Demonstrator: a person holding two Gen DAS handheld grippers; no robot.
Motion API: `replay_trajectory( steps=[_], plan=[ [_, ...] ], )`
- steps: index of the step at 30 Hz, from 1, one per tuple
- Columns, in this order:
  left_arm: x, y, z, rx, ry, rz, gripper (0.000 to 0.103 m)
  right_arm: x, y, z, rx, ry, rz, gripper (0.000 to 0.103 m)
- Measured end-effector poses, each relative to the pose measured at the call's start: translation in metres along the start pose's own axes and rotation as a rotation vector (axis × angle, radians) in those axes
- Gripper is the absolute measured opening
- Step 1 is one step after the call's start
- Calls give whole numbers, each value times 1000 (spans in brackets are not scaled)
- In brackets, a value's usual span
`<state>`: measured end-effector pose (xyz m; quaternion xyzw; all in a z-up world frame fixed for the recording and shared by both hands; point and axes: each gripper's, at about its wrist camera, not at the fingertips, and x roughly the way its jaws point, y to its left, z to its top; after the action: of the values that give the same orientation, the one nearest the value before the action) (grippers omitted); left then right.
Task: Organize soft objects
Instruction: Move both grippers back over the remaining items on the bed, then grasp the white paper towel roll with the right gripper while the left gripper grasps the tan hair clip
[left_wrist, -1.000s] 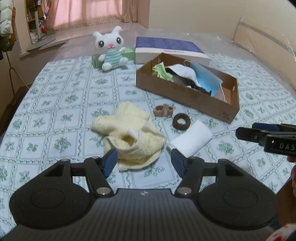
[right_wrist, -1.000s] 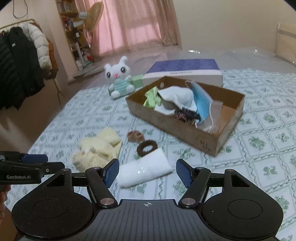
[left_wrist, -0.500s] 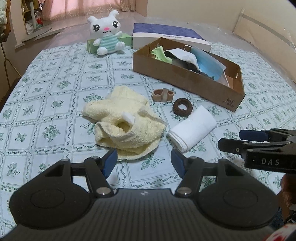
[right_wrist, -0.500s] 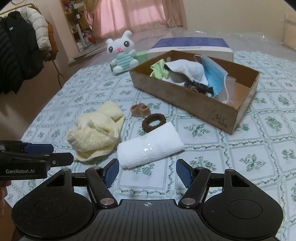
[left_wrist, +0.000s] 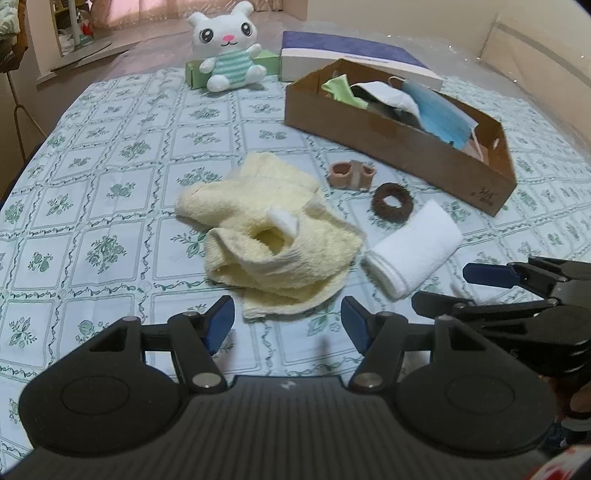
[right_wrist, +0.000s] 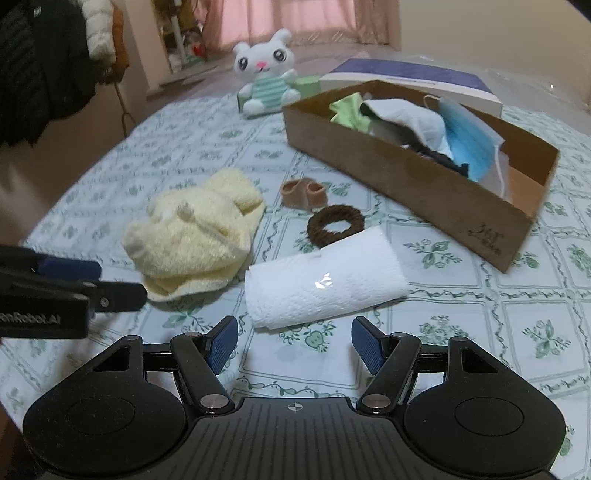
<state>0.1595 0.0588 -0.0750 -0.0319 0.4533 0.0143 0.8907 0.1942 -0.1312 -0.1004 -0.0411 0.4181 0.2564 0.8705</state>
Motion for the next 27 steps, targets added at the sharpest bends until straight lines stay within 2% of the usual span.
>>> replay_trajectory(
  steps=[6, 10, 20, 22, 27],
  plan=[
    [8, 6, -2, -11, 15, 7, 61, 23, 9, -1, -16, 16, -30, 68],
    [10, 5, -2, -12, 20, 2, 61, 31, 4, -3, -8, 0, -91, 68],
    [11, -14, 5, 24, 1, -60, 61, 5, -56, -12, 71, 22, -206, 68],
    [11, -19, 8, 37, -6, -79, 61, -3, -63, -11, 104, 19, -203, 68],
    [17, -29, 18, 66, -16, -99, 61, -14, -64, 5, 176, -47, -112, 68]
  ],
)
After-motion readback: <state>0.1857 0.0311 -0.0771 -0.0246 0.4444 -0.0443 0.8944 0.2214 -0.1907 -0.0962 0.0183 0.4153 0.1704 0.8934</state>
